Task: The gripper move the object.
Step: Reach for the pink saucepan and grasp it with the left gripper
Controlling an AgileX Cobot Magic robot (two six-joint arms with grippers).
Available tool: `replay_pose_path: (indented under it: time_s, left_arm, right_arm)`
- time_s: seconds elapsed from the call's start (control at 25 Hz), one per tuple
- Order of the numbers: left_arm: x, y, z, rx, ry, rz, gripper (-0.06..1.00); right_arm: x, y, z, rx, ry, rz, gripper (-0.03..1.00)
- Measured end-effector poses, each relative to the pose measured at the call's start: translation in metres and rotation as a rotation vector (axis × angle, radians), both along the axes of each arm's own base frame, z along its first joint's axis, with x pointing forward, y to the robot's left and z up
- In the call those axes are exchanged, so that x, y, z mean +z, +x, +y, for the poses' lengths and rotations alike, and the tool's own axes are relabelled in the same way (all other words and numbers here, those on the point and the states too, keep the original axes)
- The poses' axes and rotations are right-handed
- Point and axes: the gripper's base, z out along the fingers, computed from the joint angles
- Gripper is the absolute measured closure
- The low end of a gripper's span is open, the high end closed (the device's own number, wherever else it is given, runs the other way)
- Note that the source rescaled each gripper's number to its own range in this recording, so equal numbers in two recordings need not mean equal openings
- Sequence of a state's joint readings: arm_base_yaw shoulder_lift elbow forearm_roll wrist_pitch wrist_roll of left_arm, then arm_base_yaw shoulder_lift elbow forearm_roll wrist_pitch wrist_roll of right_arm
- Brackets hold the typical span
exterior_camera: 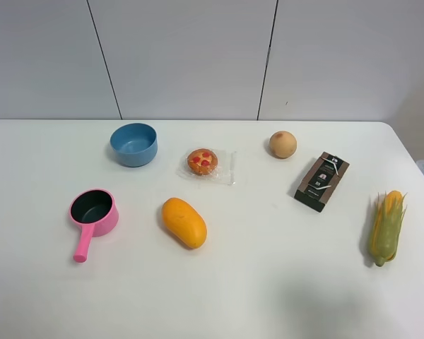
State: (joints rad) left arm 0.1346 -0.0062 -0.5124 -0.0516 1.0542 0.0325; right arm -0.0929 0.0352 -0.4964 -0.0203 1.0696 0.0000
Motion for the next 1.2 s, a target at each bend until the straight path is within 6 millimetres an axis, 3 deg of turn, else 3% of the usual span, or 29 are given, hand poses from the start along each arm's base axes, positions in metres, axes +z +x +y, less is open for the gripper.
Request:
replay_pose_path:
  time_s: [0.92, 1.2]
  left_arm:
    - [0.000, 0.000, -0.004, -0.031, -0.045, -0.006, -0.06]
    - [0.012, 0.028, -0.011, -0.096, -0.176, 0.130, -0.06]
  right_arm:
    - [0.000, 0.000, 0.000, 0.000, 0.000, 0.000, -0.03]
    - [0.000, 0.000, 0.000, 0.000, 0.000, 0.000, -0.03]
